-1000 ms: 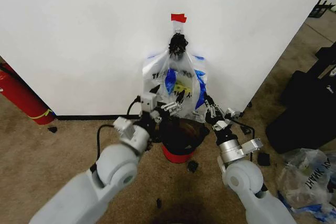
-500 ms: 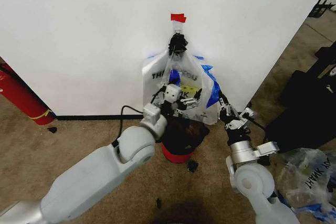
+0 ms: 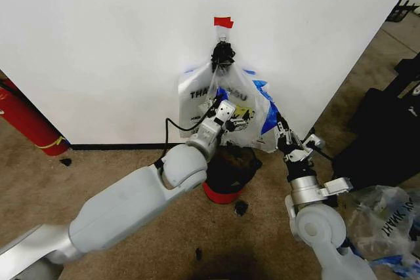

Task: Pick up the garbage bag from the wall and place it over the trash bin.

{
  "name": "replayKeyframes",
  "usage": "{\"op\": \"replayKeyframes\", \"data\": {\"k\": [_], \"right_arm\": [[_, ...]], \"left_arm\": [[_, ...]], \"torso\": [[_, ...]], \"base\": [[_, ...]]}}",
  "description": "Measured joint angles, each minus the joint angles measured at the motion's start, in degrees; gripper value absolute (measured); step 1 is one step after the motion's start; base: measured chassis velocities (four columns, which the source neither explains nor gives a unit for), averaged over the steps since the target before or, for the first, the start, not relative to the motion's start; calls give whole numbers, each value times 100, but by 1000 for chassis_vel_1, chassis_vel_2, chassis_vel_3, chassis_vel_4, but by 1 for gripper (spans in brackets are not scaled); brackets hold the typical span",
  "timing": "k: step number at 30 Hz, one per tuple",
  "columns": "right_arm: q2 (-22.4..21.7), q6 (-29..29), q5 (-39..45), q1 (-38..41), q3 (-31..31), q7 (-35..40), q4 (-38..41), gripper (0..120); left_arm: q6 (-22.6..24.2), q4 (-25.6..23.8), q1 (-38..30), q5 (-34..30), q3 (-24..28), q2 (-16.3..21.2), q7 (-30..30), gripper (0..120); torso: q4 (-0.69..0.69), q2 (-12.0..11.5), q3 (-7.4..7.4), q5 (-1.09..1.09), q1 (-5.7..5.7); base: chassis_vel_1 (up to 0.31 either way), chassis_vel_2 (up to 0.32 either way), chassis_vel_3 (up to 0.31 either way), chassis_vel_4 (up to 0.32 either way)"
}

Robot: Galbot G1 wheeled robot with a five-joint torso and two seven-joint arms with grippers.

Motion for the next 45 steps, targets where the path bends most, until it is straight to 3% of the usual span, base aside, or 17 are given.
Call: {"op": "replayKeyframes", "data": {"k": [11,18,20,24,26,37,45], "right_arm": [[12,0,-5,50,0,-33,-33,0],[14,-2,-14,59,-7,-35,-35,0],[10,-2,-14,45,7,-34,-28,0],[3,-5,-8,36,29,-33,-11,0],[-3,-6,-1,28,41,-30,-2,0],[6,-7,28,34,55,-21,34,0],[-1,-8,28,1,98,-17,41,0]], "left_arm": [[239,-109,148,-43,-117,171,-216,91],[220,-22,129,-201,-112,36,-239,72],[213,41,125,-239,-105,-27,-276,60],[209,60,129,-253,-105,-34,-312,50],[221,46,169,-298,-100,21,-363,39],[286,218,96,-437,-41,-142,-447,0],[85,143,147,-610,-144,-114,-483,0]], "torso": [[2,0,0,-1,0],[0,0,0,-1,0],[0,0,0,0,0],[0,0,0,0,0],[1,0,0,0,0],[0,0,0,0,0],[0,0,0,0,0]], "base": [[0,0,0,0],[0,0,0,0],[0,0,0,0],[0,0,0,0],[0,0,0,0],[0,0,0,0],[0,0,0,0]]}}
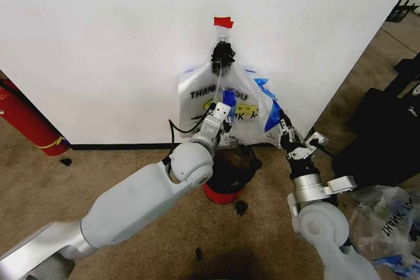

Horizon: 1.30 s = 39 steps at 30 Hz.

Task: Pick up the garbage bag from the wall and place it over the trash bin.

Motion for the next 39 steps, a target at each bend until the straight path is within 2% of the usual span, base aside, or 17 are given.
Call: {"op": "replayKeyframes", "data": {"k": [2,5,6,11,13,17,20,21,25,29,34,39], "right_arm": [[6,0,6,-4,15,13,0,0],[8,-5,79,-37,95,44,52,0],[8,-5,79,-37,95,44,52,0],[-17,-8,112,-93,186,66,115,0],[-18,-8,112,-96,188,66,117,0],[-19,-16,98,-116,184,89,132,0],[4,-25,38,-170,147,105,181,0],[3,-38,-20,-244,172,108,219,0],[-26,-77,-202,-394,211,110,305,0],[-30,-81,-487,-710,243,99,503,0],[-19,-46,-635,-945,255,74,680,0],[-14,-1,-744,-1164,280,28,839,0]], "left_arm": [[-94,-144,98,-61,-130,91,8,0],[-276,-553,459,-268,-633,418,69,0],[-276,-553,459,-268,-633,418,69,0],[-513,-1163,1115,-488,-1484,851,268,0],[-526,-1195,1150,-503,-1521,864,272,0],[-693,-1627,1679,-701,-1974,987,311,0],[-845,-2111,2306,-834,-2338,1075,334,0],[-882,-2286,2526,-888,-2475,1072,333,0],[-902,-2570,2909,-935,-2709,1045,316,0],[-940,-2937,3606,-814,-2904,1035,308,0],[-981,-3126,4087,-626,-2941,1015,334,0],[-1009,-3214,4266,-546,-2952,1011,352,0]], "torso": [[-1,0,0,0,0],[2,0,0,-1,-1],[2,0,0,-1,-1],[3,1,-1,-1,-1],[3,1,-1,-1,-1],[-1,1,-1,-1,-1],[3,2,-1,-1,-1],[1,1,-1,-2,-1],[-1,1,-1,-1,-1],[2,2,-1,-1,-1],[2,1,-1,-1,-1],[0,2,-1,0,-1]], "base": [[0,0,0,0],[0,0,0,0],[0,0,0,0],[0,0,0,0],[0,0,0,0],[0,0,0,0],[0,0,0,0],[0,0,0,0],[0,0,0,0],[0,0,0,0],[0,0,0,0],[0,0,0,0]]}}
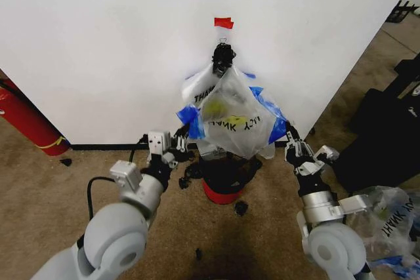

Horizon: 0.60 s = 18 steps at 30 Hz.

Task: Pick up the garbage bag from the wall and place it over the trash bin.

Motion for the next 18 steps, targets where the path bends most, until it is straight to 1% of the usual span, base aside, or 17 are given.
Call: {"op": "replayKeyframes", "data": {"k": [6,11,18], "right_arm": [[25,0,-46,-173,25,-6,183,0],[113,146,-265,-539,-61,-149,194,0],[173,241,-351,-701,-85,-203,122,0]], "left_arm": [[-2,-101,120,13,-59,4,3,0],[-42,-237,555,190,-173,1,19,0],[-62,-274,810,319,-178,-53,38,0]], "torso": [[0,0,0,0,1],[1,-1,0,0,0],[0,-1,0,0,0]], "base": [[0,0,0,0],[0,0,0,0],[0,0,0,0]]}}
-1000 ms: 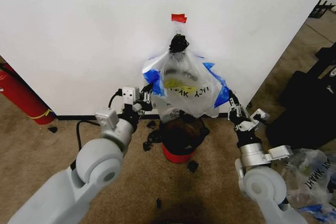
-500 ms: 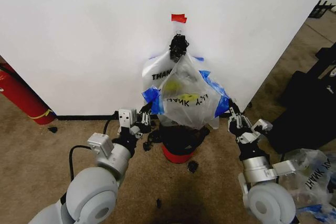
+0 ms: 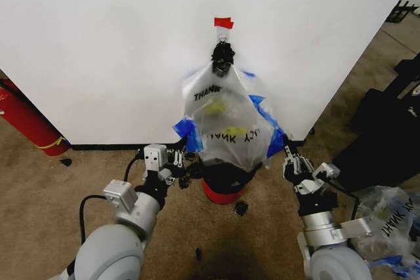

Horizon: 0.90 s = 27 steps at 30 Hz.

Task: Pick up the garbage bag from the wall and place it over the trash bin.

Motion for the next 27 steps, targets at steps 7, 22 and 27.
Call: {"op": "replayKeyframes", "data": {"k": [7,22,27], "right_arm": [[26,-46,96,263,7,87,-64,0],[319,-106,276,1007,-323,265,-1497,0],[332,-89,210,1023,-389,304,-1753,0]], "left_arm": [[-64,147,-118,137,80,-73,43,0],[-123,1046,-420,261,392,-454,39,0],[-156,1314,-383,342,465,-654,34,0]], "torso": [[0,0,1,0,0],[0,0,1,0,0],[0,0,1,0,0]], "base": [[0,0,0,0],[0,0,0,0],[0,0,0,0]]}}
